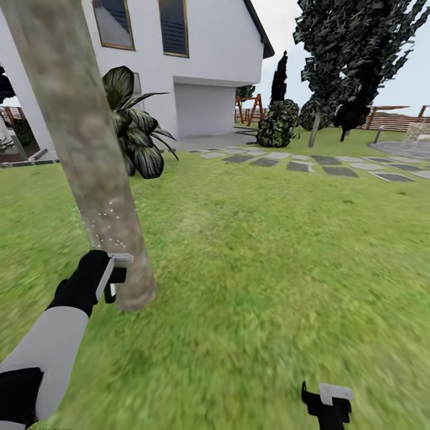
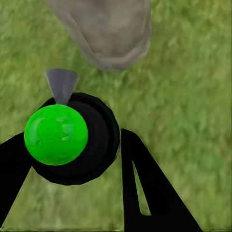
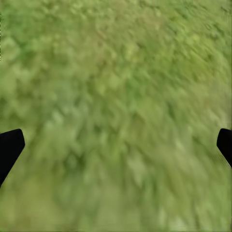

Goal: In the garden, pick up the pesticide atomizer on the floor and spray pesticide onto both trees until each tree trunk is fully covered.

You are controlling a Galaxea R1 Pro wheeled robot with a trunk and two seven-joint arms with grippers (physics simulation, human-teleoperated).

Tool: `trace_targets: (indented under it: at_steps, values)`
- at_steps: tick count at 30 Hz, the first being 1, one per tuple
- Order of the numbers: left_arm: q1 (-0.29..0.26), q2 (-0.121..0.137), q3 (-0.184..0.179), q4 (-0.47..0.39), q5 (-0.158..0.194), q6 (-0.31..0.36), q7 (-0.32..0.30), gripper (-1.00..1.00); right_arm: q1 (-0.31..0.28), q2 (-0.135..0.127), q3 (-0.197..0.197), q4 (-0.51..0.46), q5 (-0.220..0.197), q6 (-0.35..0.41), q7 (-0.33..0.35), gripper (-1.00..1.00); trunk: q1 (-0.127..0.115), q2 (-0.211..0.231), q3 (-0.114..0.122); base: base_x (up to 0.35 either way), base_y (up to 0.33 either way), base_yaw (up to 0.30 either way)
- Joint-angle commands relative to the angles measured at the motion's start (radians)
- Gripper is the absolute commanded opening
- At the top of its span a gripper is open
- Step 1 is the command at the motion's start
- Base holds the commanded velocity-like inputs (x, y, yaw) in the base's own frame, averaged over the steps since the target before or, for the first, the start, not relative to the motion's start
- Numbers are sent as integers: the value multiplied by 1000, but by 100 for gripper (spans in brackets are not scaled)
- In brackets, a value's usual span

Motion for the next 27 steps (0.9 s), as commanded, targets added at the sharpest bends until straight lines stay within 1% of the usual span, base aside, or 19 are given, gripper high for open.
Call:
trace_targets:
  at_steps: [1,7,11,14,17,21,23,27]
  values:
    - [6,0,2,-1,-10,4,-5,-100,0,0,6,0,-1,-1,-5,100,0,0,-1,186,-235,252]
    - [11,-2,4,-17,-8,3,-2,-100,0,0,6,1,-1,0,-5,100,0,0,-1,254,-132,274]
    - [13,-5,1,-10,-10,2,0,-100,0,0,6,1,-1,0,-5,100,0,0,-1,47,-10,277]
    - [54,-10,-1,0,-8,-1,-3,-100,0,0,6,1,-1,0,-5,100,0,0,-1,4,-30,277]
    - [65,-18,-3,1,-5,-1,-4,-100,0,0,6,0,-1,-1,-5,100,0,0,-1,0,-220,249]
    - [69,-22,-1,2,-5,-2,-4,-100,0,0,6,2,-1,-1,-5,100,0,0,-1,0,-265,47]
    - [70,-20,0,4,-8,-32,-3,-100,0,0,6,2,-1,-1,-5,100,0,0,-1,26,-268,3]
    - [71,-17,0,15,-10,-43,-3,-100,0,0,6,2,-1,-1,-5,100,0,0,-1,144,-244,1]
